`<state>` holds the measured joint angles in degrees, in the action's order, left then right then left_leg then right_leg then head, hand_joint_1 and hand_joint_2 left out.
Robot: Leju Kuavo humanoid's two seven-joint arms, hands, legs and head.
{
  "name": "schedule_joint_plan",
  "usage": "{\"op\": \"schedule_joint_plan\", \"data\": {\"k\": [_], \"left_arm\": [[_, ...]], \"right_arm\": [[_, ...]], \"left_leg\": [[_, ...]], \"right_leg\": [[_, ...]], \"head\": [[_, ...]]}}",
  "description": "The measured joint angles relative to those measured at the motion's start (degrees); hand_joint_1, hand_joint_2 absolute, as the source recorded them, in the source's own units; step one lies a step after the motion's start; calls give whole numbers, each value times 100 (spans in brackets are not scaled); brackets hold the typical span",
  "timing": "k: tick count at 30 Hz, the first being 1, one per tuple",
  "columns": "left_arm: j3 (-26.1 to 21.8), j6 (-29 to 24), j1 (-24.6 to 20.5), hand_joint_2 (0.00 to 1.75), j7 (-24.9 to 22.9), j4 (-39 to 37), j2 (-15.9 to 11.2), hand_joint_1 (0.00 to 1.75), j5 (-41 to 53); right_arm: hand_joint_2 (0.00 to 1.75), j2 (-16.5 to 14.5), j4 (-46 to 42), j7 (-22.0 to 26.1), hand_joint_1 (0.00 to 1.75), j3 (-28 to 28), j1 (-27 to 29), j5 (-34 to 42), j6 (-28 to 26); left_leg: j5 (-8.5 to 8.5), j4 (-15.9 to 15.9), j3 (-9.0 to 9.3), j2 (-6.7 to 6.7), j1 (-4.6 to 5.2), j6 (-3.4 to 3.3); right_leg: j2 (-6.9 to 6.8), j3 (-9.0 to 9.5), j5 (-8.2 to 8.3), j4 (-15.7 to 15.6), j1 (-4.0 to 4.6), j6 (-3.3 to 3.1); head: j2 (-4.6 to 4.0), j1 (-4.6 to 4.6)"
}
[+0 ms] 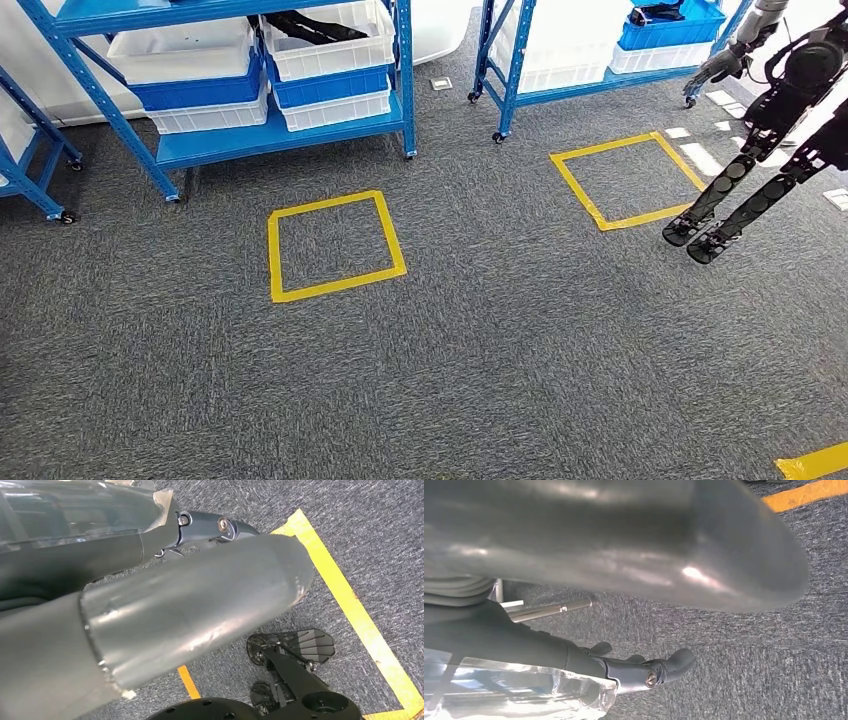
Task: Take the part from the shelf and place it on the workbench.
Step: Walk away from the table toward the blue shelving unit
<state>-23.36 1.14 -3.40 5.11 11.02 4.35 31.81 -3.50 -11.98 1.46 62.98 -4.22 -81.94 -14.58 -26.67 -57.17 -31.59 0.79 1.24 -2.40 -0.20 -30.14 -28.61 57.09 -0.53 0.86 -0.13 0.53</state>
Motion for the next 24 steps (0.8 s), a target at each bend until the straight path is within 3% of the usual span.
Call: {"op": "schedule_joint_plan", "data": {"k": [13,17,19,21,24], "left_arm": [[0,-3,0,0,-20,0,-4,0,17],[-1,-4,0,0,-36,0,-7,0,22],[-2,-4,-2,0,-42,0,-4,0,28],[-2,-4,-7,0,-48,0,3,0,34],[-3,-4,-7,0,-52,0,5,0,51]], "right_arm": [[0,-8,1,1,0,-23,1,-32,43],[0,-19,1,1,0,-47,-1,-50,83],[0,-17,-1,1,0,-54,-3,-58,97],[0,-11,-1,1,0,-55,-4,-68,99],[0,-10,0,1,0,-57,7,-86,98]], "left_leg": [[-8,-27,-17,-3,25,-22],[-14,-49,-46,-10,30,-62],[30,24,-21,-16,6,-115],[92,117,10,-15,-32,-177],[119,129,-24,-38,-40,-196]], "right_leg": [[0,33,12,-8,-40,19],[-2,45,28,-17,-58,46],[-5,28,13,7,-40,70],[-1,-125,-168,317,-20,46],[4,-642,-630,1388,-33,2]], "head": [[0,3],[0,3],[0,1],[0,-10],[0,-15]]}}
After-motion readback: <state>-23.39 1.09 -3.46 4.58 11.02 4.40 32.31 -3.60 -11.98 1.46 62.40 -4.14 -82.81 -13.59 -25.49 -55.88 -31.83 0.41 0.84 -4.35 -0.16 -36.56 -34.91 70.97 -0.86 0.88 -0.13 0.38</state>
